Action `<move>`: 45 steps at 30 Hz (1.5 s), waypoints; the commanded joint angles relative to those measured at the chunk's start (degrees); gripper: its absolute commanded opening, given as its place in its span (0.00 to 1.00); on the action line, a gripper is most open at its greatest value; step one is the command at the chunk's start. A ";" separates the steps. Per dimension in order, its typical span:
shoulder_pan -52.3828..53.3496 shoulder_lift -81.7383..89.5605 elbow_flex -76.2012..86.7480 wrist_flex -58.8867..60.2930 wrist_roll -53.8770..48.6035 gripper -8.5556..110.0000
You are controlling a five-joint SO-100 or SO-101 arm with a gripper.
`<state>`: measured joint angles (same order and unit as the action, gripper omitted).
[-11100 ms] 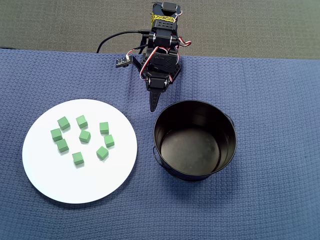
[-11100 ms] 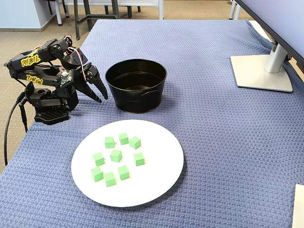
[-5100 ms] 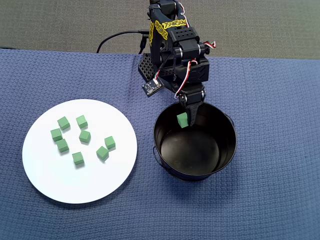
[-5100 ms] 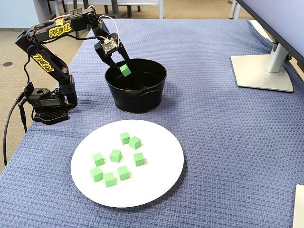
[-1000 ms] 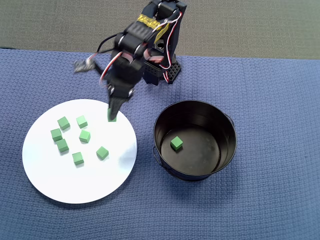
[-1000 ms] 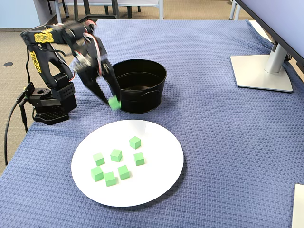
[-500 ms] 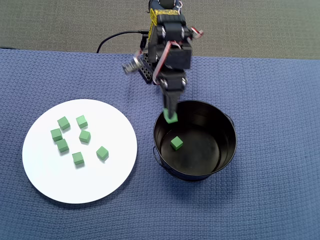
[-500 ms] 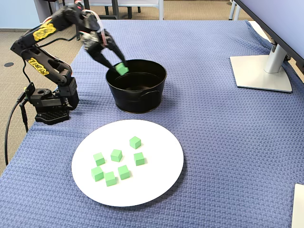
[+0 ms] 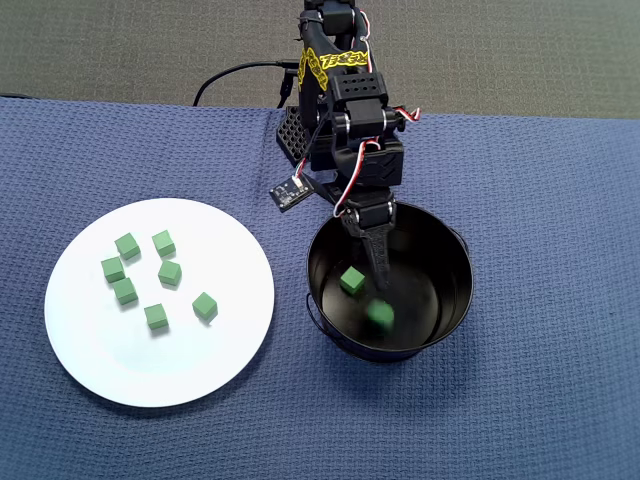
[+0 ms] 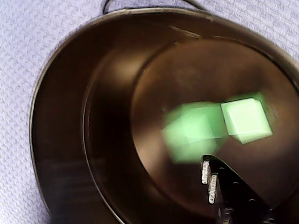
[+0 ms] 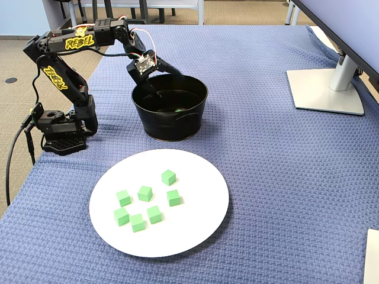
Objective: Pick up the green cubes from the white plate and place them in the black recipient
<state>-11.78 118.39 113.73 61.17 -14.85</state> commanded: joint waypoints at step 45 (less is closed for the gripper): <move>45.18 -36.12 -17.58 -4.92 -71.37 0.46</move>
<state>32.78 82.62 100.55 57.57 -82.97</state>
